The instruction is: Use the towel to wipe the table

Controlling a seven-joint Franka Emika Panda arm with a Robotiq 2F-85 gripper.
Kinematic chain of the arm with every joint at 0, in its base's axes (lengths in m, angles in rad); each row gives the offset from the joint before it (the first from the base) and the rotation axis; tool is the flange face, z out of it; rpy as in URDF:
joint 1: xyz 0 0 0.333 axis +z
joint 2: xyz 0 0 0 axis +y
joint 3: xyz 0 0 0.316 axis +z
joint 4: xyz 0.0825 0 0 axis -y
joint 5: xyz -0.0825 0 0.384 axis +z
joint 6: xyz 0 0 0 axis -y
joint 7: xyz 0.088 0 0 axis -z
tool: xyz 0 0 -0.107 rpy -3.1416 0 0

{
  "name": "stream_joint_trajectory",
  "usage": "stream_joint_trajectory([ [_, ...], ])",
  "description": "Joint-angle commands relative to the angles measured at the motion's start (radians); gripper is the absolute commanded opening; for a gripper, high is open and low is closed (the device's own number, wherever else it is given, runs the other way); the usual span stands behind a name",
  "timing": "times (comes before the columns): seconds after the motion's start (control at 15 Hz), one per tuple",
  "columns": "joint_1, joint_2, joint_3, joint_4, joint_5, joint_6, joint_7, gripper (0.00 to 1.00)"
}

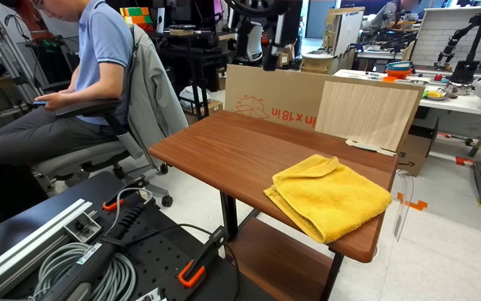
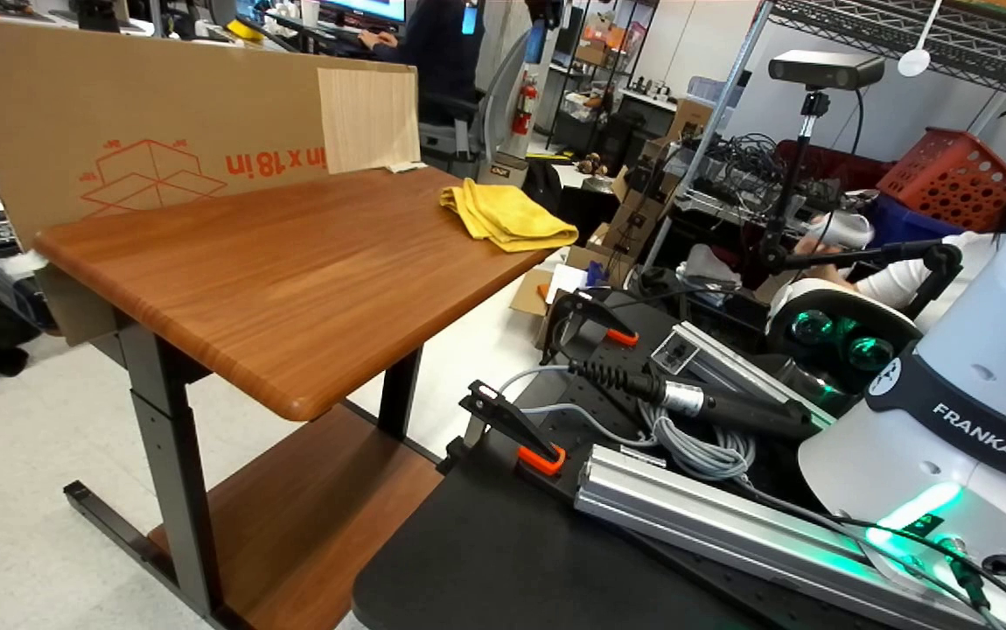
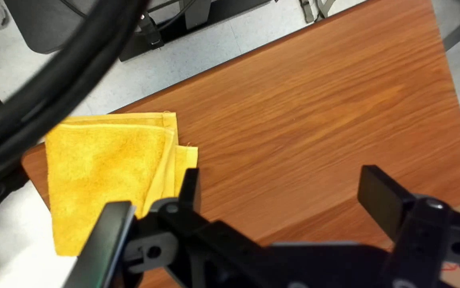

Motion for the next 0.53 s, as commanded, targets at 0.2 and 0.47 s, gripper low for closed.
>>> stream_joint_trajectory([
  [0.2, -0.003, 0.055, 0.003, 0.048, 0.045, 0.008, 0.02, 1.0],
  [0.47, -0.024, 0.19, -0.021, 0.167, 0.099, -0.026, 0.151, 1.0],
])
